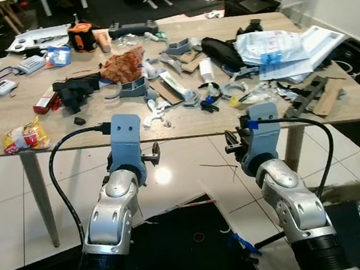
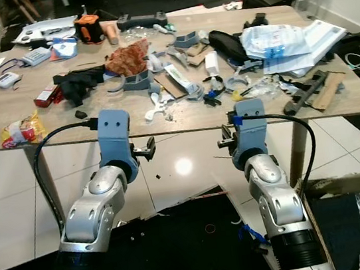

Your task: Picking trash to rubbish bin

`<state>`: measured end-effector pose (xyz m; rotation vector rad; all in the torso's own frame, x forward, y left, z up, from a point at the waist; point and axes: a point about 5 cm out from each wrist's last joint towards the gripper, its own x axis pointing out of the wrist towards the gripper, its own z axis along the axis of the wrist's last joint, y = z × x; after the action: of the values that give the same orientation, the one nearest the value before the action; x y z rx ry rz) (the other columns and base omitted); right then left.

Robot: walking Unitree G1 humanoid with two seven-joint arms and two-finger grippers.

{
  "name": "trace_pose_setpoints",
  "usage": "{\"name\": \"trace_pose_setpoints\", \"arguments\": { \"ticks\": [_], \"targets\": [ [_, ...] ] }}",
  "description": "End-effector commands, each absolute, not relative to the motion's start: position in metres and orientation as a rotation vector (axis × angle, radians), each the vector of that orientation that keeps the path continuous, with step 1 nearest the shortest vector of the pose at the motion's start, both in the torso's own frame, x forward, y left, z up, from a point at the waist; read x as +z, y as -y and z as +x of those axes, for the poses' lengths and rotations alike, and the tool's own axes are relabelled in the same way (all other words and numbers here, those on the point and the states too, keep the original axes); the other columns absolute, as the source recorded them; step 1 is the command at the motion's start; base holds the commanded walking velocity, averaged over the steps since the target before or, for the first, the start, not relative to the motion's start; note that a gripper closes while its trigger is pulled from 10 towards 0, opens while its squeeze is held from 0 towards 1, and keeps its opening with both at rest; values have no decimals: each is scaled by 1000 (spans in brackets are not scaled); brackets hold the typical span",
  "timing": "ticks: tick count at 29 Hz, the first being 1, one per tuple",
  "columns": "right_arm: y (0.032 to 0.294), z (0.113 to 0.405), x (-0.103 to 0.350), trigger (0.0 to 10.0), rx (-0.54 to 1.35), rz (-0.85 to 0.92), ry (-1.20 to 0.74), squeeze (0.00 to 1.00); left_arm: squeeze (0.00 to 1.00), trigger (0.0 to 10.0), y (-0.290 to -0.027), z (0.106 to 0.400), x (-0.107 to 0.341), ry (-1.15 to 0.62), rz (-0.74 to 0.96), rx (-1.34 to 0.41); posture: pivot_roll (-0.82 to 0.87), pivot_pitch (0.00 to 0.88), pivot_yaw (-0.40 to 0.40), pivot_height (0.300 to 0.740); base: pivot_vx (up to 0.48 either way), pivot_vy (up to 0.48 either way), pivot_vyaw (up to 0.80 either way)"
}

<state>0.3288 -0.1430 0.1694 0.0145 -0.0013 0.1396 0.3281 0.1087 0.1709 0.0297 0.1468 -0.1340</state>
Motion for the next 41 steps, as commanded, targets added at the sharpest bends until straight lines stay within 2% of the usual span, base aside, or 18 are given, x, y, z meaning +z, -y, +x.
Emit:
{"name": "trace_pose_setpoints", "arguments": {
  "ticks": [1, 17, 21, 28, 41],
  "targets": [
    [148, 327, 160, 10000, 123, 14, -44, 0, 0, 10000, -105, 328, 168, -153, 40, -142, -27, 148, -14, 740, 0, 0, -800],
    [145, 327, 175, 10000, 135, 37, 46, 0, 0, 10000, -108, 330, 181, -82, -26, -102, -28, 150, -18, 740, 0, 0, -27],
    [151, 327, 208, 10000, 112, 93, 252, 0, 0, 10000, -109, 330, 187, -49, -53, -110, -28, 150, -18, 740, 0, 0, 0],
    [150, 326, 214, 10000, 116, 102, 289, 0, 0, 10000, -109, 330, 190, -31, -67, -109, -29, 144, -16, 740, 0, 0, 0],
    [147, 326, 220, 10000, 149, 103, 338, 0, 0, 10000, -110, 330, 197, 19, -91, -110, -27, 129, -13, 740, 337, 0, 0]
  ]
}}
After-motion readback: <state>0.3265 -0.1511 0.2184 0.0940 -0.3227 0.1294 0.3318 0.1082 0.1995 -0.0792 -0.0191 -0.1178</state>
